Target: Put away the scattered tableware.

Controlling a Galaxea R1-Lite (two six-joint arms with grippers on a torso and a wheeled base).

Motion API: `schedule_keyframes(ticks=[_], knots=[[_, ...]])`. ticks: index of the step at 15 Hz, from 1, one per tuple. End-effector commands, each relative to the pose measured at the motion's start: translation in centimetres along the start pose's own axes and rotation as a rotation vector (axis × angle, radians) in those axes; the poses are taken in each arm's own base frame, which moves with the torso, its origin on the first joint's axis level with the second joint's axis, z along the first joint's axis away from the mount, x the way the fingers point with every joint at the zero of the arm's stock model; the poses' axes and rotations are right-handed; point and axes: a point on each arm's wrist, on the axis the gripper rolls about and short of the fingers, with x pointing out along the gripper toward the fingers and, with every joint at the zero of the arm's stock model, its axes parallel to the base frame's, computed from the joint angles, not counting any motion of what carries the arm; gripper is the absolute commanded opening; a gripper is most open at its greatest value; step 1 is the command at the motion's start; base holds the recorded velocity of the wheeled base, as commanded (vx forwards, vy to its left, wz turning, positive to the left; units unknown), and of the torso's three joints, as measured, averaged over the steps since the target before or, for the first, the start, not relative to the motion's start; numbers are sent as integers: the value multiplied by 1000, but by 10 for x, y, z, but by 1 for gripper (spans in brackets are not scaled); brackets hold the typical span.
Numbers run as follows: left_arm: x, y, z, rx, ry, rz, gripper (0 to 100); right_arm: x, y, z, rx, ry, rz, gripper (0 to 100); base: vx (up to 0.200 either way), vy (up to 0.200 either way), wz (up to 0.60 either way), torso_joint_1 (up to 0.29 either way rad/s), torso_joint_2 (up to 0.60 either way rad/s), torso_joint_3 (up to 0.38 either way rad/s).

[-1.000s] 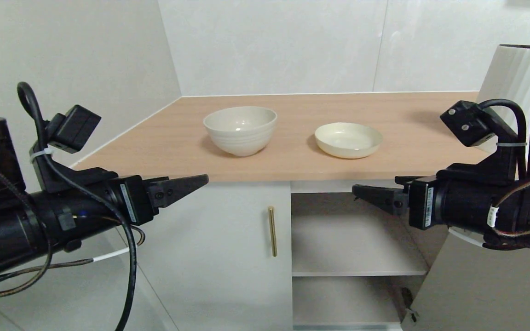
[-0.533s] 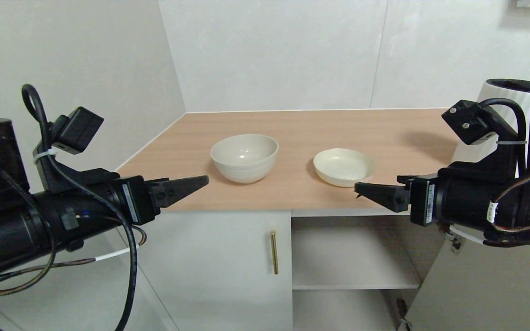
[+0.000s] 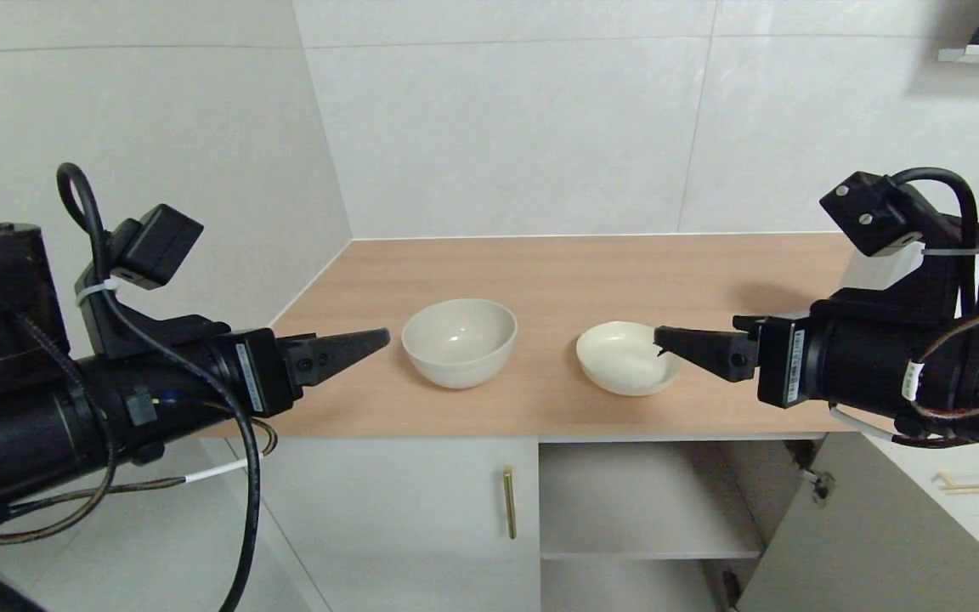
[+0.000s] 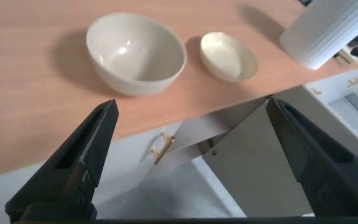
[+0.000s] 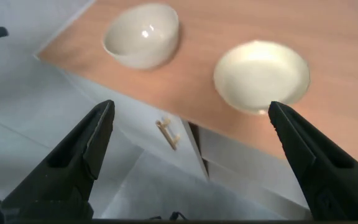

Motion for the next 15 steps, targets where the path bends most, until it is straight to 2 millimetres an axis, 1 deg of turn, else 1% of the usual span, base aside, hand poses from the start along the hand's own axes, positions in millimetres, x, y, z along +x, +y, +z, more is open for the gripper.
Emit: schedule_keyframes(ticks=[1, 2, 4, 5, 6, 8, 9, 10, 11, 12, 13, 14, 15], knots=[[2, 1, 0, -1, 3, 1, 100, 6, -1, 7, 6, -18, -10, 100, 0, 0, 0, 212, -510, -305], [3, 0, 2, 0, -2, 0, 100, 10, -2, 13, 9, -32, -16, 100, 0, 0, 0, 217, -520, -305], [3, -1, 8, 4, -19, -1, 100, 18, -6, 18, 14, -42, -43, 100, 0, 0, 0, 93, -237, -134], [7, 0, 16, 5, -39, 5, 100, 25, -16, 19, 22, -46, -107, 100, 0, 0, 0, 41, -95, -61], [11, 2, 19, 3, -33, 15, 100, 32, -27, 22, 30, -49, -148, 100, 0, 0, 0, 0, 0, 0], [19, 7, 30, -7, -18, 46, 100, 50, -43, 32, 43, -63, -201, 100, 0, 0, 0, 0, 0, 0], [22, 10, 44, -14, -17, 74, 100, 61, -47, 28, 44, -38, -222, 100, 0, 0, 0, 0, 0, 0], [24, 11, 49, -24, 8, 97, 100, 65, -50, 24, 45, -12, -238, 100, 0, 0, 0, 0, 0, 0], [27, 13, 49, -40, 59, 132, 100, 69, -52, 22, 45, 12, -251, 100, 0, 0, 0, 0, 0, 0], [36, 18, 44, -57, 127, 199, 100, 75, -57, 19, 47, 51, -280, 100, 0, 0, 0, 0, 0, 0], [42, 22, 43, -62, 152, 245, 100, 79, -58, 17, 45, 79, -298, 100, 0, 0, 0, 0, 0, 0], [58, 26, 42, -62, 183, 304, 100, 89, -60, 15, 45, 110, -351, 100, 0, 0, 0, 0, 0, 0], [69, 28, 42, -60, 197, 321, 100, 95, -62, 13, 51, 114, -378, 100, 0, 0, 0, 0, 0, 0]])
